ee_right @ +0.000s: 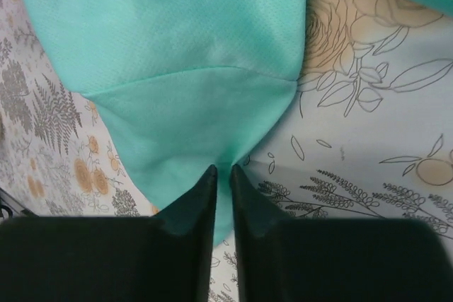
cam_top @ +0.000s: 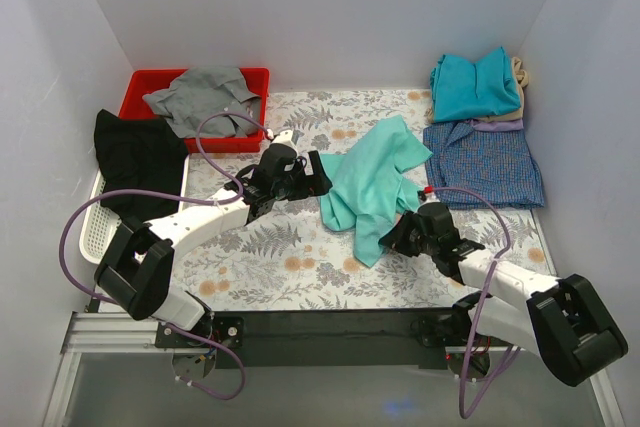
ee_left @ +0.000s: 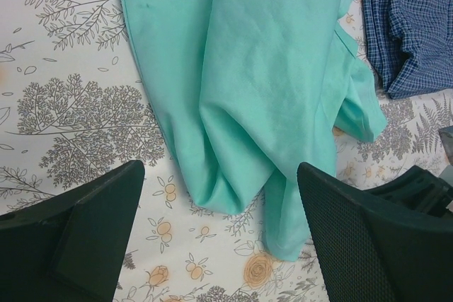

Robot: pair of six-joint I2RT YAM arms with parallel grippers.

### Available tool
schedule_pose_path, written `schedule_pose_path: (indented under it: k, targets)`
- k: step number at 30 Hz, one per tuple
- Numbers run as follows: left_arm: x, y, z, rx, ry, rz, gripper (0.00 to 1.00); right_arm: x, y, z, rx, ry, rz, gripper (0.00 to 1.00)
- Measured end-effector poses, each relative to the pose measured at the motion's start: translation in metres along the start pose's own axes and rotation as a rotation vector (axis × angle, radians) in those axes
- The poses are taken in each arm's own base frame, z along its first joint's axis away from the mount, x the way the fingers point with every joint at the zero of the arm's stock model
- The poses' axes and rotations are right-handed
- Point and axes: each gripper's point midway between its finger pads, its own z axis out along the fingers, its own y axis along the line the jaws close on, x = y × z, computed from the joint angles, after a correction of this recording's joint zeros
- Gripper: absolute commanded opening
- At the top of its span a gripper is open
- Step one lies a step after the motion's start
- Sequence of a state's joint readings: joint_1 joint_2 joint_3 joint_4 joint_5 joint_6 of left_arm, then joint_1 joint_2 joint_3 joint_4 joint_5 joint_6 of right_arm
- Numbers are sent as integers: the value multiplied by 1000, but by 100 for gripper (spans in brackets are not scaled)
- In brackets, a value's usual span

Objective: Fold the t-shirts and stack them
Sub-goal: Flatten the tshirt out

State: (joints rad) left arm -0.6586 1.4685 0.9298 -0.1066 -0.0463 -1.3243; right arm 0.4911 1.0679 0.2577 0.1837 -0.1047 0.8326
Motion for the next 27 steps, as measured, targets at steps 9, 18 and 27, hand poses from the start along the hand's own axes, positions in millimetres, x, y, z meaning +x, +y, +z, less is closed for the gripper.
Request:
schedule_pose_path:
  k: [9, 18, 27]
  targets:
    - [1, 6, 0, -27, -1, 6, 89, -38, 62, -28, -170, -149, -230, 1]
    - [-2, 10, -2, -52, -17, 10, 89, -156, 164, -96, -258, -535, -485, 1]
    - [-2, 10, -2, -52, -14, 10, 89, -221, 163, 14, 35, -481, -681, 1]
